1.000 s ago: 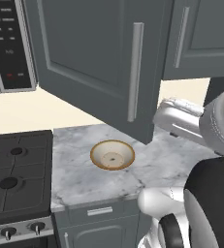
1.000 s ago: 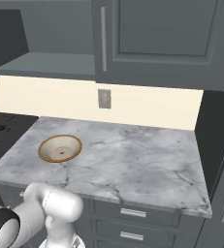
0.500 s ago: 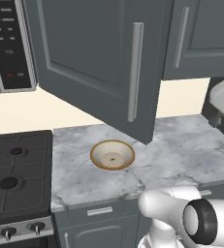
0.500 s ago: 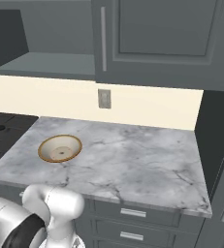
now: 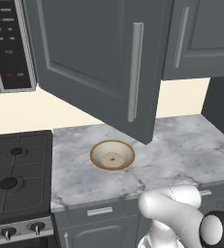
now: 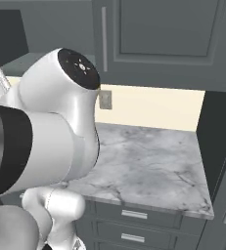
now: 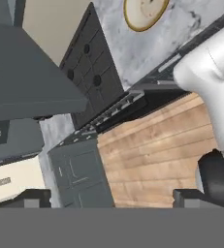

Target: Open the cabinet and setup a tea strainer by placing it in the bowl upright.

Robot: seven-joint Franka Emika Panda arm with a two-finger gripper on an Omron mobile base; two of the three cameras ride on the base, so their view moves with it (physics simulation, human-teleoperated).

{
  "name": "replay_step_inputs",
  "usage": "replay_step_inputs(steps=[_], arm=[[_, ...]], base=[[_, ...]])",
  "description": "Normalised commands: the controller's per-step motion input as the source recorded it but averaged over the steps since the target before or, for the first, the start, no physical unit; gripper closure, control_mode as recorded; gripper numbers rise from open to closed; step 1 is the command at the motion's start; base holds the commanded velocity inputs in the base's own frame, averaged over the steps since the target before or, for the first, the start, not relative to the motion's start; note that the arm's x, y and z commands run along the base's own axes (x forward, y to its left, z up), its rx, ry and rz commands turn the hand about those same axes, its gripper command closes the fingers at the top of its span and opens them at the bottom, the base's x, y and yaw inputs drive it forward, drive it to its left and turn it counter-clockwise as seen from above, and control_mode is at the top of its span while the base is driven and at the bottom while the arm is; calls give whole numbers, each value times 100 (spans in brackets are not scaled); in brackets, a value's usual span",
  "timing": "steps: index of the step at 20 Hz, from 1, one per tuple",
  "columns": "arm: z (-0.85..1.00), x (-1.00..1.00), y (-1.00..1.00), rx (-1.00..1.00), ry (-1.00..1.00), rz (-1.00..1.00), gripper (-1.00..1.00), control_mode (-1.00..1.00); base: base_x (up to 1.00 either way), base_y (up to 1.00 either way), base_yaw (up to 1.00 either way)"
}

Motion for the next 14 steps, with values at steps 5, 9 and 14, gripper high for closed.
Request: replay_step_inputs(steps=[5, 9, 14], arm=[[-22, 0, -9, 24, 38, 3, -100, -100], [-12, 4, 4, 31, 6, 5, -100, -100], [0, 5, 21, 29, 0, 1, -100, -100]], base=[[0, 0, 0], [0, 0, 0], [0, 0, 0]])
